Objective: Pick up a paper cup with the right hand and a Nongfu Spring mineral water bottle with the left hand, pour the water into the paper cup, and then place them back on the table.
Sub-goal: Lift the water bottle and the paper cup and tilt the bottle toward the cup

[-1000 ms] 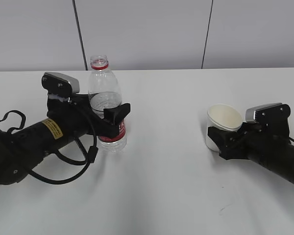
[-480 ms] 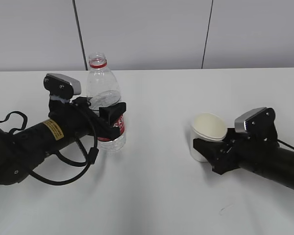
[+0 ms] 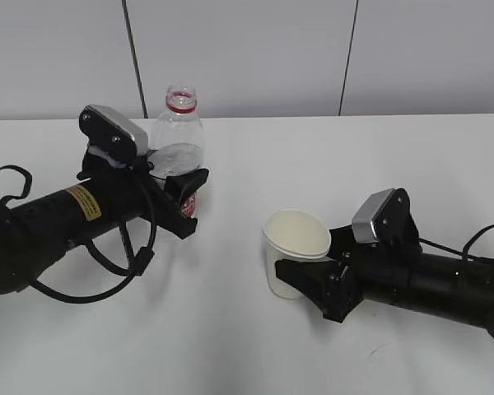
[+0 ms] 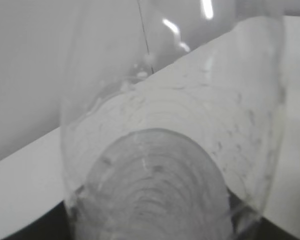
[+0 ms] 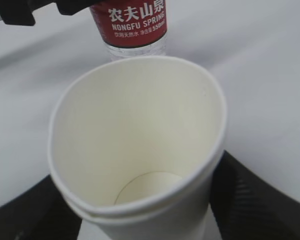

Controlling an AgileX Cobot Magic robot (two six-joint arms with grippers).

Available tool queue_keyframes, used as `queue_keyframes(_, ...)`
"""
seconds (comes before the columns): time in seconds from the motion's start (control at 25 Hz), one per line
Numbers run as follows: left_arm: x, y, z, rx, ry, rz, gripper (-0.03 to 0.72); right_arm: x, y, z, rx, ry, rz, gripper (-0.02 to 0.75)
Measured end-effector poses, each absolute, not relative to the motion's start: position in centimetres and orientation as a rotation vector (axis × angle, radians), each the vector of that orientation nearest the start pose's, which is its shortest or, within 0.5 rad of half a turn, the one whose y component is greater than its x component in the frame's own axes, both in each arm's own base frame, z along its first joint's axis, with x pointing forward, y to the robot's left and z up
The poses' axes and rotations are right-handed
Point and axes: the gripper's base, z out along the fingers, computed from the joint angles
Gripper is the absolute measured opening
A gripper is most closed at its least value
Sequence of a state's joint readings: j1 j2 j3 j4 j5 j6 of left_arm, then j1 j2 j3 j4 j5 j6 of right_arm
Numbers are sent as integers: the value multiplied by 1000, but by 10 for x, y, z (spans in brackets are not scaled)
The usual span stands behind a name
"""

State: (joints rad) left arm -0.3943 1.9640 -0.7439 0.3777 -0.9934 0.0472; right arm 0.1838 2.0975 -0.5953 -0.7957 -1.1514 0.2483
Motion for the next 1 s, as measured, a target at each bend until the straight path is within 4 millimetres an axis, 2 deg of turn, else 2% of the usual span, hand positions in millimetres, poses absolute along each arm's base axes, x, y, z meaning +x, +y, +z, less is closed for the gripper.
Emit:
queue_keyframes(0.28, 317, -155, 156, 900, 1552, -152, 319, 287, 134, 82, -812, 1750, 820, 524)
queue_keyframes(0.6, 316, -150, 163, 1052, 1491, 37, 312, 298, 159, 94, -890, 1679, 928, 524)
queue_keyframes(0.8, 317, -146, 171, 1099, 1422, 165, 312, 306, 165, 100, -912, 1640, 936, 524)
queue_keyframes(1.0, 319, -143, 172, 1177, 1358, 304, 312, 312, 168, 105, -934, 1607, 933, 524)
